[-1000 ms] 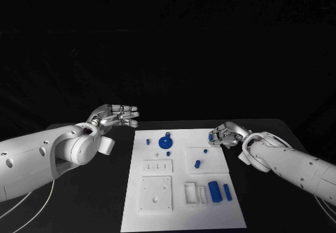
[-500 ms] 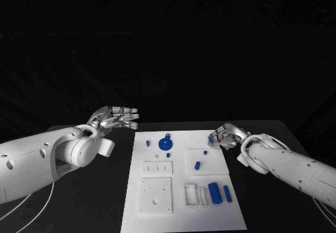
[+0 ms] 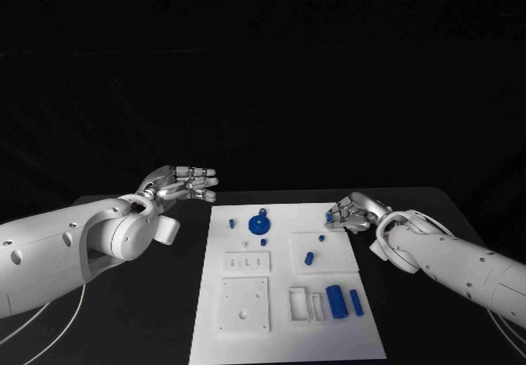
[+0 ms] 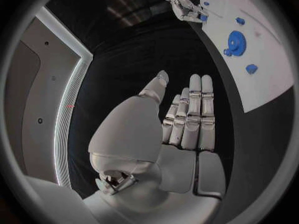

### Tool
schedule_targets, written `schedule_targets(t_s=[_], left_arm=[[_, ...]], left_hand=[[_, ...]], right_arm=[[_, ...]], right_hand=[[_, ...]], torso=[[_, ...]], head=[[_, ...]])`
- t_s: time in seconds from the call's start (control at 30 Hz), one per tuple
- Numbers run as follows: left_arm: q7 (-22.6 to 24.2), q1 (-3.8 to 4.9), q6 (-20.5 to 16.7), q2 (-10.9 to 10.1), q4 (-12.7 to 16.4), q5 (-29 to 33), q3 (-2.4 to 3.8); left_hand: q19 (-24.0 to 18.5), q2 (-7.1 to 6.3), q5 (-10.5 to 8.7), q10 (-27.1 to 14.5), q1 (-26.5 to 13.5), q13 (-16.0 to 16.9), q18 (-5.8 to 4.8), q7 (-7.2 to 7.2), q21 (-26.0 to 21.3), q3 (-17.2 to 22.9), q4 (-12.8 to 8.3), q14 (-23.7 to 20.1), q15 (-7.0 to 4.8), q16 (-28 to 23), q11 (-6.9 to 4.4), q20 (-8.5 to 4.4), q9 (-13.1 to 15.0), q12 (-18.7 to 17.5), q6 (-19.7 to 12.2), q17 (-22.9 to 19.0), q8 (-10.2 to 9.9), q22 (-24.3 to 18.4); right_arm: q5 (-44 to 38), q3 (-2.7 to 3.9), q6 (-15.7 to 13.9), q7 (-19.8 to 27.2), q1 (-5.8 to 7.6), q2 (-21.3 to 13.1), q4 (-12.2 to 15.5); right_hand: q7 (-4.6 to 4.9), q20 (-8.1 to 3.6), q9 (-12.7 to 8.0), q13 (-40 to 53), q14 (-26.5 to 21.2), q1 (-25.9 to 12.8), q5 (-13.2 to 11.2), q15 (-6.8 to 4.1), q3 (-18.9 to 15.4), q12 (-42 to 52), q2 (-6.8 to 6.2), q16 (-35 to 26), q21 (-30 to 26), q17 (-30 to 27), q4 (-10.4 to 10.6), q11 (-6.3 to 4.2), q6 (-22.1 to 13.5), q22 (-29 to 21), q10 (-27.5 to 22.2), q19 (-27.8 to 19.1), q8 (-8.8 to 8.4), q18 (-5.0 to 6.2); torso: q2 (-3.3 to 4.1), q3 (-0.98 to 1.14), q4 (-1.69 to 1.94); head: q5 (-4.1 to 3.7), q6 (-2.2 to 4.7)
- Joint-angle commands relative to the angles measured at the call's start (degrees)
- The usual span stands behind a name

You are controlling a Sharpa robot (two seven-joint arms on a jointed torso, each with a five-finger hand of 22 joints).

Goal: Assemble the parts on the task board

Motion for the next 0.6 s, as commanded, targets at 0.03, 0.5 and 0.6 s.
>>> schedule_targets(t_s=[0.03,0.5,0.6], left_arm=[[0.2,0.01,0.7,0.1,0.1,-0.3,0.04],[-7.6,1.0,3.3,2.2,-2.1,-4.7,0.15],[-11.4,1.88,5.3,3.5,-3.4,-6.0,0.15]], left_hand=[[0.3,0.47,-0.03,0.7,0.0,0.1,0.77,-0.15,0.5,-0.2,-0.1,0.5,-0.19,0.6,-0.31,-0.3,0.0,0.2,0.2,0.1,0.1,0.3],[7.6,1.72,-0.03,25.5,-5.1,1.5,-1.45,-4.59,14.3,-0.9,3.7,8.8,-7.49,25.4,-8.62,-7.39,0.6,2.3,12.8,13.7,0.4,9.0],[7.0,2.29,-0.16,25.4,-7.2,6.6,-1.98,-6.24,22.9,-2.6,4.0,7.5,-9.5,38.1,-10.4,-9.61,1.4,12.8,16.6,21.9,0.5,15.2]], right_arm=[[-1.0,-0.19,-2.0,-1.8,-0.33,0.0,0.3],[-1.6,-0.07,-1.0,-7.3,3.3,-0.6,6.8],[-2.9,-0.07,-0.2,-9.4,4.2,-0.2,9.6]], right_hand=[[-0.93,-0.41,1.5,0.1,0.2,0.0,0.0,-0.37,0.4,0.4,0.14,0.3,0.3,0.2,0.1,-0.3,1.4,0.1,0.1,2.4,0.17,-0.52],[-0.82,-0.39,1.6,0.1,0.2,-0.2,0.1,-0.35,1.5,0.0,-0.07,0.2,0.3,0.5,0.4,-0.33,1.1,-0.2,-0.1,2.4,0.16,-0.11],[-0.79,-0.36,1.6,0.1,0.3,-0.3,0.6,-0.34,2.2,-0.2,-0.7,0.1,0.8,0.5,0.9,-0.33,0.9,-0.2,-0.2,2.4,0.16,0.06]], torso=[[0.01,-0.03,-0.08],[-1.11,-0.39,0.05],[-1.51,-0.38,0.18]], head=[[0.1,0.09],[0.46,0.43],[0.65,0.46]])
